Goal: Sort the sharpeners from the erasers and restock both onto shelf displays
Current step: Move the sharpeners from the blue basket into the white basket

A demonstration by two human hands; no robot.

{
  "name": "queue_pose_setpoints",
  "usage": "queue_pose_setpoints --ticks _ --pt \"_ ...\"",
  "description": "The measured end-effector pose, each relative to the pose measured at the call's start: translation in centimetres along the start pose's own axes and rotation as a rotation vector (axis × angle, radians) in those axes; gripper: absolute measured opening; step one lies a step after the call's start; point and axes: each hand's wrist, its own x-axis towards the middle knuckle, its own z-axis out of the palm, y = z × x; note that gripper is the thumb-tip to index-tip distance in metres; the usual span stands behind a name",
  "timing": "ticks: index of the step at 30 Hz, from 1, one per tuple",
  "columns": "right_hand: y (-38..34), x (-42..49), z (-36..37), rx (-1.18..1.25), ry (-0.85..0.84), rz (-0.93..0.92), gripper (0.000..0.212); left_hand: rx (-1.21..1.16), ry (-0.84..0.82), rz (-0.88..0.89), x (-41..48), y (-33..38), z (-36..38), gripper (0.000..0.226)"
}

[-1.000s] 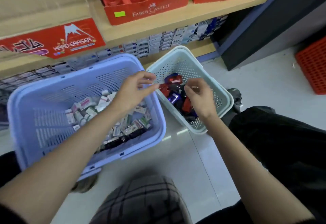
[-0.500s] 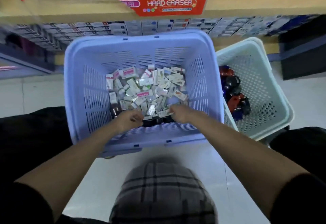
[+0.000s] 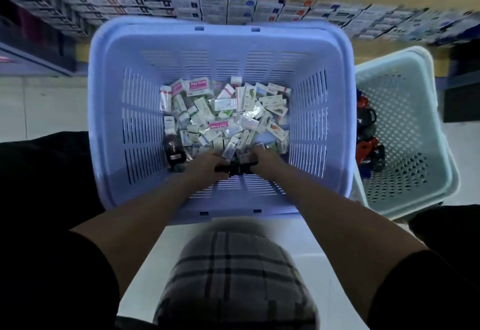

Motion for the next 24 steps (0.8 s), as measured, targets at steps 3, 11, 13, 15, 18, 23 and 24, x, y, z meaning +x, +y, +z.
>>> queue_pose_setpoints --ticks 3,11,13,15,18,23,24 --pt "0.6 -0.3 -0.1 -0.032 -0.002 0.023 0.040 0.005 -0.004 -0.059 0.3 0.5 -0.1 0.035" --pt "-0.3 -2.9 -2.3 0.298 -0.036 0.124 0.017 -0.605 -0.061 -0.182 -2.4 2.1 -3.1 0.030" --pt "-0.7 -4.6 -3.5 0.495 -0.011 0.158 0.017 -0.941 -0.067 -0.284 -3.5 2.9 -4.3 0.031" --pt "-1.3 -6.9 -5.0 0.780 0.060 0.122 0.012 -1.134 -0.062 -0.299 -4.2 3.7 -5.5 0.037" --pt "-1.3 -11.4 -7.2 1.155 0.161 -0.013 0.006 -1.177 -0.033 -0.205 -5.1 6.5 -7.0 0.056" --pt "3.0 -18.1 -9.4 1.512 0.346 -0.209 0.013 -0.904 0.107 0.031 -5.8 15.4 -8.4 0.041" --pt "4.3 -18.9 -9.7 1.544 0.430 -0.218 0.014 -0.864 0.122 0.085 -5.6 17.3 -8.5 0.030"
